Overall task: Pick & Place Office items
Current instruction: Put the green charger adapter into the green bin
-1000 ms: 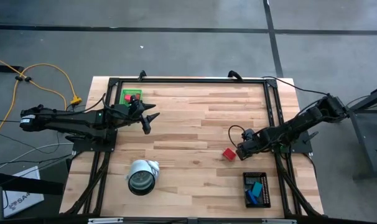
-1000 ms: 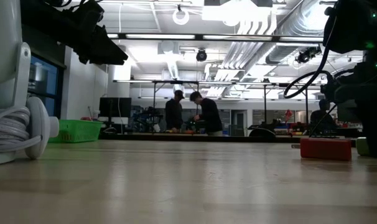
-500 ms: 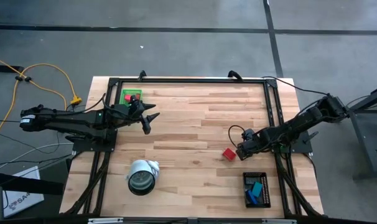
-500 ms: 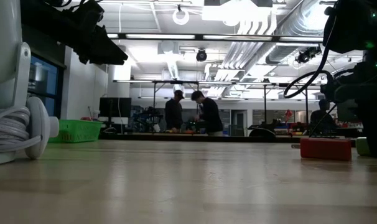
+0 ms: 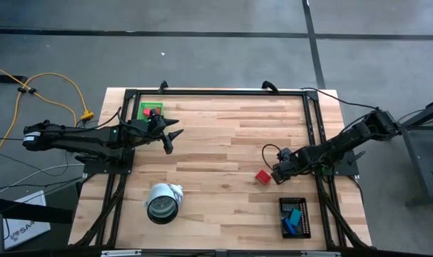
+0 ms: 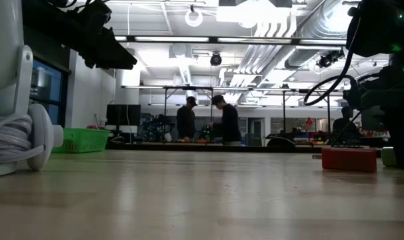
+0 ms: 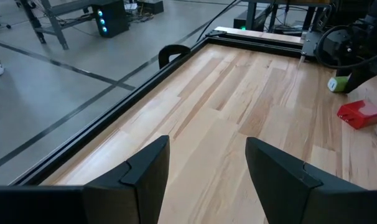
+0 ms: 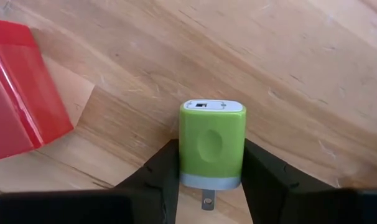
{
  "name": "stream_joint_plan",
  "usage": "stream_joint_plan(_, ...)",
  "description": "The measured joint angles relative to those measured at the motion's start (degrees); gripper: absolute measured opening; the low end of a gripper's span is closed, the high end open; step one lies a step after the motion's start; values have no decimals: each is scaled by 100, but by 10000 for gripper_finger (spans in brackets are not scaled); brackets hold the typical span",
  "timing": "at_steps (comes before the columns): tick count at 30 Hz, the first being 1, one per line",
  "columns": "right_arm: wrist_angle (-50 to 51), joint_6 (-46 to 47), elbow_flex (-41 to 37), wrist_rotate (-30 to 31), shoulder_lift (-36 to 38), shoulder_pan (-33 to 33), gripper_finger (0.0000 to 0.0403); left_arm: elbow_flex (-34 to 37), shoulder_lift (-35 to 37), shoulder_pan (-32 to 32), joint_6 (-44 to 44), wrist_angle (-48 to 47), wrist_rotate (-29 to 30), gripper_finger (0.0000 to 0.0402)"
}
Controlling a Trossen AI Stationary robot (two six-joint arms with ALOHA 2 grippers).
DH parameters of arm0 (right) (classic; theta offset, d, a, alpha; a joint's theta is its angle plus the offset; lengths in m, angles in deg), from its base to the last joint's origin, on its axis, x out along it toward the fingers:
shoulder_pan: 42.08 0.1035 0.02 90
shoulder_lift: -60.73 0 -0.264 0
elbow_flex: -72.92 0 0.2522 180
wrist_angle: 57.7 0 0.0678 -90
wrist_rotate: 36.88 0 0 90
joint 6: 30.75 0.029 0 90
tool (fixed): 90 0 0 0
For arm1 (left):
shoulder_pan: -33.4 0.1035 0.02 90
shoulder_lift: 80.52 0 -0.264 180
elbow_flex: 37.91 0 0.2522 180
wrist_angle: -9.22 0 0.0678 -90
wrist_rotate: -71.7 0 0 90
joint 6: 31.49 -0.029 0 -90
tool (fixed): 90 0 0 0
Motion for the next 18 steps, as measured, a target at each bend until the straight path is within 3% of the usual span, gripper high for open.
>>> stream_joint_plan(13,90,-916,651,8,-2,-4,124,-1,0,-2,-262,-1,-25,205)
stream_joint_plan(18,273,-1214,1138,87,-2,-4,125,0,2,0,-592,0,-469,205)
